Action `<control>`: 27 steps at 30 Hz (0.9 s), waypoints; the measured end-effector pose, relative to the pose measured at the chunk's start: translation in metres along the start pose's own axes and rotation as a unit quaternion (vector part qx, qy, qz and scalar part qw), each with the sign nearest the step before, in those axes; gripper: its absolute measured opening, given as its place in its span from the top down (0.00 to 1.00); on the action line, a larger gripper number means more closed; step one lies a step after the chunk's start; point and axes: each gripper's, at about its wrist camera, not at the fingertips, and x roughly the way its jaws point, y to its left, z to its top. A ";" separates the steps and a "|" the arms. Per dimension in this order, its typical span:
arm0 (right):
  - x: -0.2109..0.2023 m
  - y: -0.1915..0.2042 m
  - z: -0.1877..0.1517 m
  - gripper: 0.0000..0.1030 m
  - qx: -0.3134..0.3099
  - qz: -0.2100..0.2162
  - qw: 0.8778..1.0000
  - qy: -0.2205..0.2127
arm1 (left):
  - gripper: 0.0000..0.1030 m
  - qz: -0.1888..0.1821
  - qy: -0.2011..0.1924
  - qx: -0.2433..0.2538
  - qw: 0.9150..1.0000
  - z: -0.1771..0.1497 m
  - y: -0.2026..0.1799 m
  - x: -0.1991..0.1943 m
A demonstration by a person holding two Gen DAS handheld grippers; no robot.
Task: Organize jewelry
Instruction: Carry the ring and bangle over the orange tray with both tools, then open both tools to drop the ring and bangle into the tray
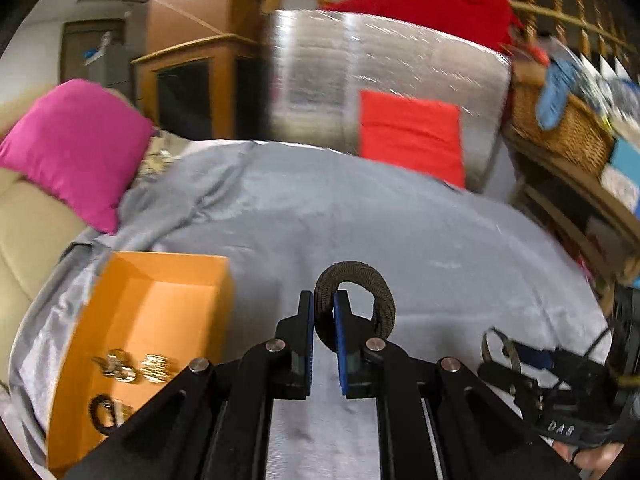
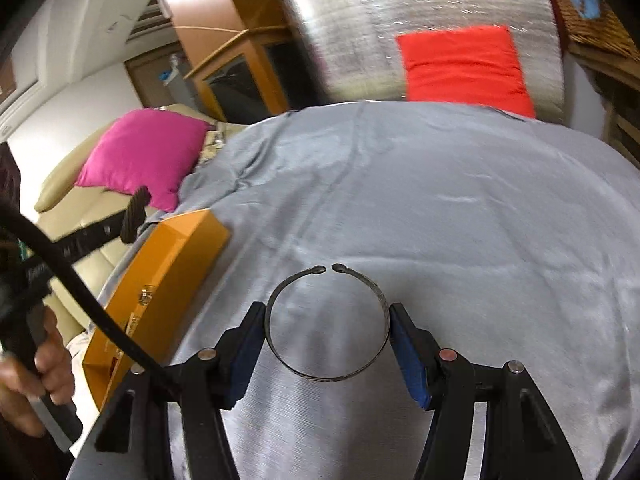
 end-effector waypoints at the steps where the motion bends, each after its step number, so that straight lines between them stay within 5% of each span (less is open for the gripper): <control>1: 0.005 0.008 0.004 0.38 -0.004 0.007 1.000 0.004 | 0.90 0.006 -0.003 -0.008 1.000 0.003 0.011 -0.002; 13: 0.092 0.135 0.073 0.38 -0.041 0.076 0.995 0.052 | 0.90 0.089 0.037 -0.120 0.988 0.002 0.178 0.031; 23: 0.190 0.203 0.105 0.38 -0.007 0.143 0.981 0.132 | 0.90 0.043 0.136 -0.203 0.969 -0.029 0.247 0.106; 27: 0.221 0.213 0.097 0.38 0.021 0.146 0.977 0.156 | 0.90 0.036 0.166 -0.198 0.965 -0.034 0.253 0.128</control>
